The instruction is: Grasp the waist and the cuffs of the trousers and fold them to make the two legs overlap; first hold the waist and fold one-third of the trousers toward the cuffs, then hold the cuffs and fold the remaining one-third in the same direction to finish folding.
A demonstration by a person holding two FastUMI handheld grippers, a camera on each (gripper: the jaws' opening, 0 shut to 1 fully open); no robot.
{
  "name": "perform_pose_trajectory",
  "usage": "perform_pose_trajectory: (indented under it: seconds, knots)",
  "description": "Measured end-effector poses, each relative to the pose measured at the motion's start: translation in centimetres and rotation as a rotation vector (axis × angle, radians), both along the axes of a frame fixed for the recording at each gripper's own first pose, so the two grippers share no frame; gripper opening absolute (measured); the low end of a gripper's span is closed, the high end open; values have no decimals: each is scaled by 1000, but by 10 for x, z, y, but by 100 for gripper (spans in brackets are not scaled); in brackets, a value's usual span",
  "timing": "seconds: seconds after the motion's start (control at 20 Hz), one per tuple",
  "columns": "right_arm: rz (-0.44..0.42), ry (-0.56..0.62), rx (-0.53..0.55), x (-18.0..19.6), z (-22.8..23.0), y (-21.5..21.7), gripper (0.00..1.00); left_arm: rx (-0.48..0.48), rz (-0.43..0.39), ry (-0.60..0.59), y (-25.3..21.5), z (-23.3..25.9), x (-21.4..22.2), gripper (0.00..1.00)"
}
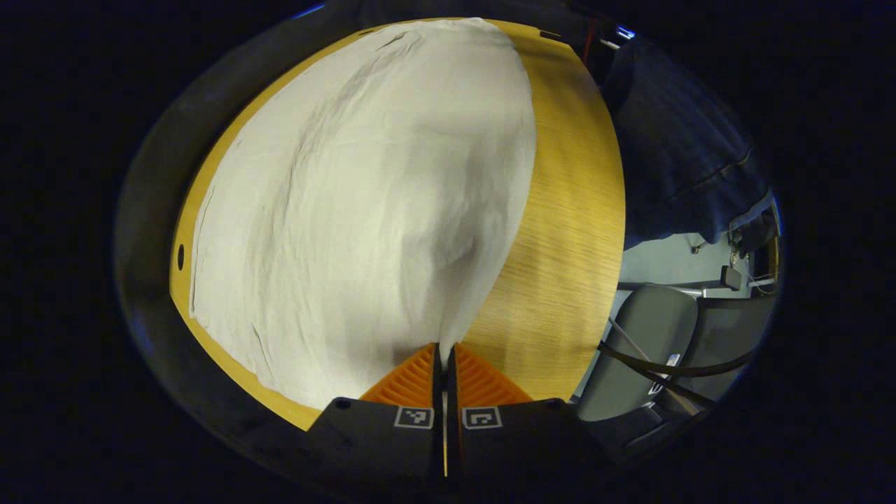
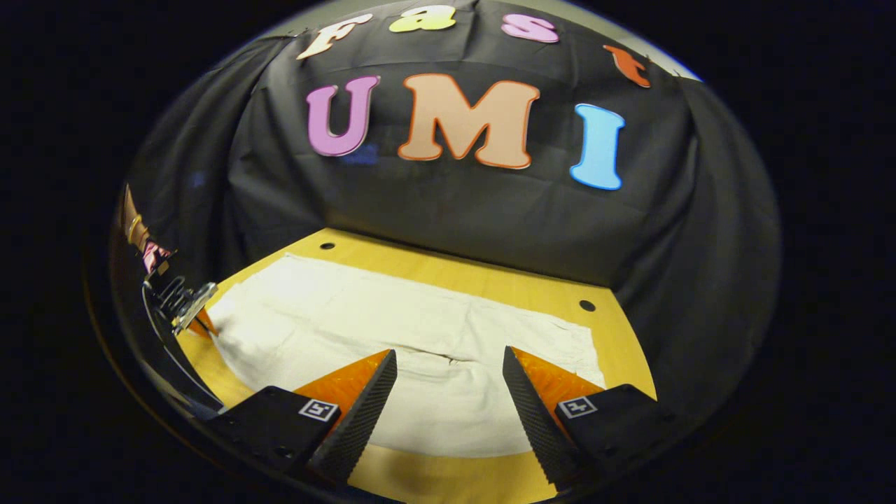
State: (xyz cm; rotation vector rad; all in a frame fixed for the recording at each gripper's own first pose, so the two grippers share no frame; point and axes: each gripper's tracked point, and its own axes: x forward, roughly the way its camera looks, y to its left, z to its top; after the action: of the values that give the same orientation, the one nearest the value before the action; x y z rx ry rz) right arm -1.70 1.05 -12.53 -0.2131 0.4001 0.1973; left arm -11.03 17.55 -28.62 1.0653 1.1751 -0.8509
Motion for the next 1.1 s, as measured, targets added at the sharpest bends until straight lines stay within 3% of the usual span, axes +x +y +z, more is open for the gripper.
perform_pose_trajectory:
  seconds: [0.25, 0.5, 0.65, 1.1]
  knots:
    - [180, 180, -126, -3, -52, -37, 98, 20, 25, -28, 0, 0, 2, 0]
    - [319, 415, -380, -15, -113, -129, 98, 65, 33, -48, 0, -3, 2, 0]
    - [379, 563, -472, -17, -147, -174, 98, 94, 54, -60, 1, -3, 4, 0]
    - [604, 757, -606, -15, -197, -183, 97, 150, 91, -68, 1, -3, 2, 0]
